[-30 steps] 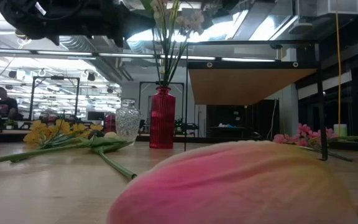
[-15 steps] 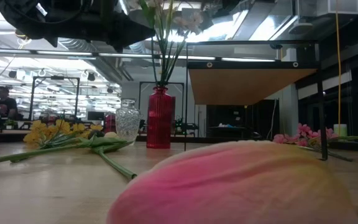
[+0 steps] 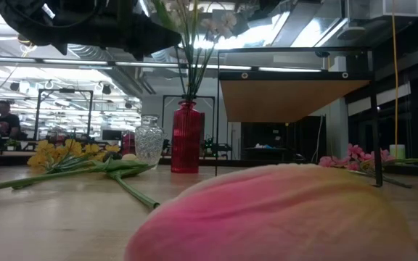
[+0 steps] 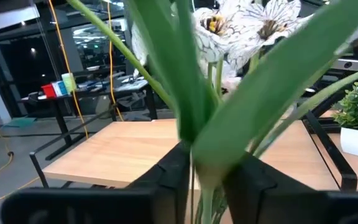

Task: Pick and place flowers into a vace then onto a shelf
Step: Put the red tulip into the red vase, then put the pink flowers into the red vase

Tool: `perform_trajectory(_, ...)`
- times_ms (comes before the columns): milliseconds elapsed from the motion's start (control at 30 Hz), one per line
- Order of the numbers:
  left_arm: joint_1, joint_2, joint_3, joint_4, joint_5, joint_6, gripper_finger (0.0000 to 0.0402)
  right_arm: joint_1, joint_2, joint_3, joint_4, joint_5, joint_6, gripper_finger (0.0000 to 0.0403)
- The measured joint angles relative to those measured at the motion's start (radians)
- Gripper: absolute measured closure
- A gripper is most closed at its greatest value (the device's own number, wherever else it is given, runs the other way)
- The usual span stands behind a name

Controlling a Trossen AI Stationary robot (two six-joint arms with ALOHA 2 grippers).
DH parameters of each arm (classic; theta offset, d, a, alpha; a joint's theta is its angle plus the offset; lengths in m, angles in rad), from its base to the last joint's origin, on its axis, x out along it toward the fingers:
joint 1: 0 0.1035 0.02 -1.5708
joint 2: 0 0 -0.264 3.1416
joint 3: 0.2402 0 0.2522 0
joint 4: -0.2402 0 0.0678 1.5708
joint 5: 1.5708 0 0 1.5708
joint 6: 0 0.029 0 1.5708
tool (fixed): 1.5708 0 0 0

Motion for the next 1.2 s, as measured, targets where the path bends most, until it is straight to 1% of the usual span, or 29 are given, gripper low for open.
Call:
perform_trajectory(200,0.0,0.0,0.0,-0.108,0.0,-0.026,0.0273,0.0,0.0,0.0,-0.001,0.0,0.026,0.0397)
perform_trajectory(333,0.0,0.0,-0.001,-0.175,-0.017,-0.034,0.0255,0.0,0.0,0.0,-0.009,0.0,0.025,0.0397)
perform_trajectory(433,0.0,0.0,-0.001,-0.179,-0.032,-0.029,0.0247,0.0,0.0,0.0,-0.009,0.0,0.025,0.0397)
perform_trajectory(533,0.0,0.0,-0.001,-0.184,-0.03,-0.026,0.0243,0.0,0.0,0.0,-0.013,0.0,0.026,0.0397)
perform_trajectory(733,-0.001,-0.01,-0.001,-0.23,0.023,-0.007,0.0242,0.0,0.0,0.0,-0.023,0.0,0.026,0.0397)
perform_trajectory(933,-0.002,-0.083,-0.002,-0.336,-0.027,-0.008,0.0242,0.0,0.0,0.0,-0.023,0.0,0.026,0.0397)
perform_trajectory(1033,-0.002,-0.132,-0.002,-0.381,-0.032,-0.009,0.0242,0.0,0.0,0.0,-0.023,0.0,0.026,0.0397)
perform_trajectory(1200,-0.04,-0.216,-0.002,-0.492,-0.058,-0.024,0.0242,0.0,0.0,0.0,-0.023,0.0,0.027,0.0397)
